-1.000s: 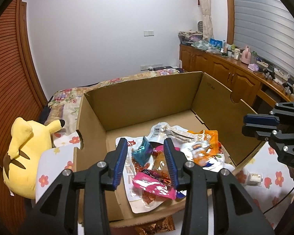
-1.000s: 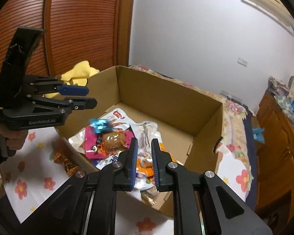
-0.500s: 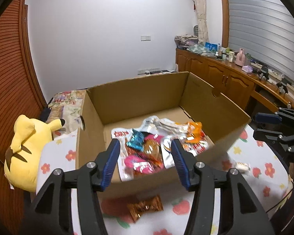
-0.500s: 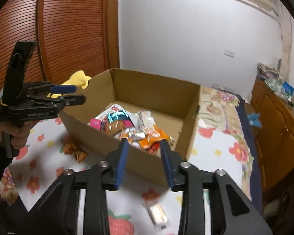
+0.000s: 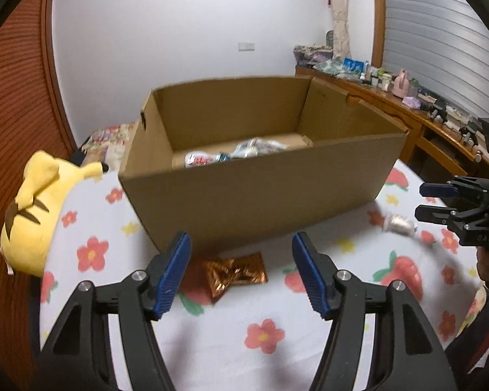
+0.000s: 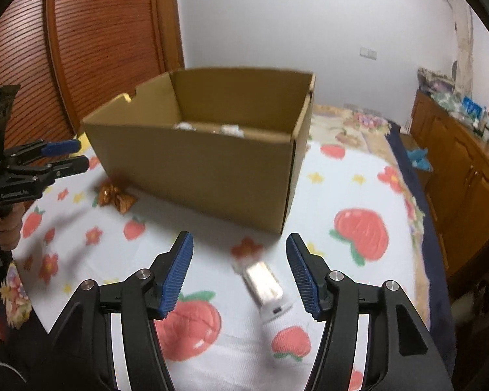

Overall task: Organize snacks
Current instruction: 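Lower the left gripper to the copper candy while the right gripper approaches the clear-wrapped bar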

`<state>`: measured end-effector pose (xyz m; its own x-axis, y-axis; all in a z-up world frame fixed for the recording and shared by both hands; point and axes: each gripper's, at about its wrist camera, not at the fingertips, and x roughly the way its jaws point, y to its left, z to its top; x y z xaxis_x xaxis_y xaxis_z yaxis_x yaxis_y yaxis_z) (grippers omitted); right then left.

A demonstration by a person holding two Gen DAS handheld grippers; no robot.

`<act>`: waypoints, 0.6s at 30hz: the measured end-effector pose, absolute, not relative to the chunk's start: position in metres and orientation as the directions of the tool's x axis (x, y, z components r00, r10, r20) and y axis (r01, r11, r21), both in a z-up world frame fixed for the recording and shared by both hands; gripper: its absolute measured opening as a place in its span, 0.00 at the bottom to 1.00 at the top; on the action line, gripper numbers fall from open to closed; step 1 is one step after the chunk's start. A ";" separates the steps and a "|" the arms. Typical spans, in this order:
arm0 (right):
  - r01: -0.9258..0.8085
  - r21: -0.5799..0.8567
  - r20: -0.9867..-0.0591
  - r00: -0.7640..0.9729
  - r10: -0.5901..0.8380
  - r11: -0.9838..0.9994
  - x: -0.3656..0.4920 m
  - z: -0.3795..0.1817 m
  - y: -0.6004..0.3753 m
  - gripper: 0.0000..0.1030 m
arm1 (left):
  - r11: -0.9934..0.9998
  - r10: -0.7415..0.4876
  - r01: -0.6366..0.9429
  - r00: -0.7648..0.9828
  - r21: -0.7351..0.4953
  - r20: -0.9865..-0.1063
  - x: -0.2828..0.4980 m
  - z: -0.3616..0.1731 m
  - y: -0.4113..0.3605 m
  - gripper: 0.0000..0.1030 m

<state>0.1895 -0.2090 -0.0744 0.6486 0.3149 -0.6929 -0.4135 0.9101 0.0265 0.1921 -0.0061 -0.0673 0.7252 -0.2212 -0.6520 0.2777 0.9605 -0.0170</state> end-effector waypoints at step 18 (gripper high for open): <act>-0.407 0.014 -0.758 0.591 0.275 0.914 0.215 -0.129 -0.212 0.53 | 0.974 -0.173 0.224 0.662 -0.029 -0.729 0.219 -0.121 -0.005 0.62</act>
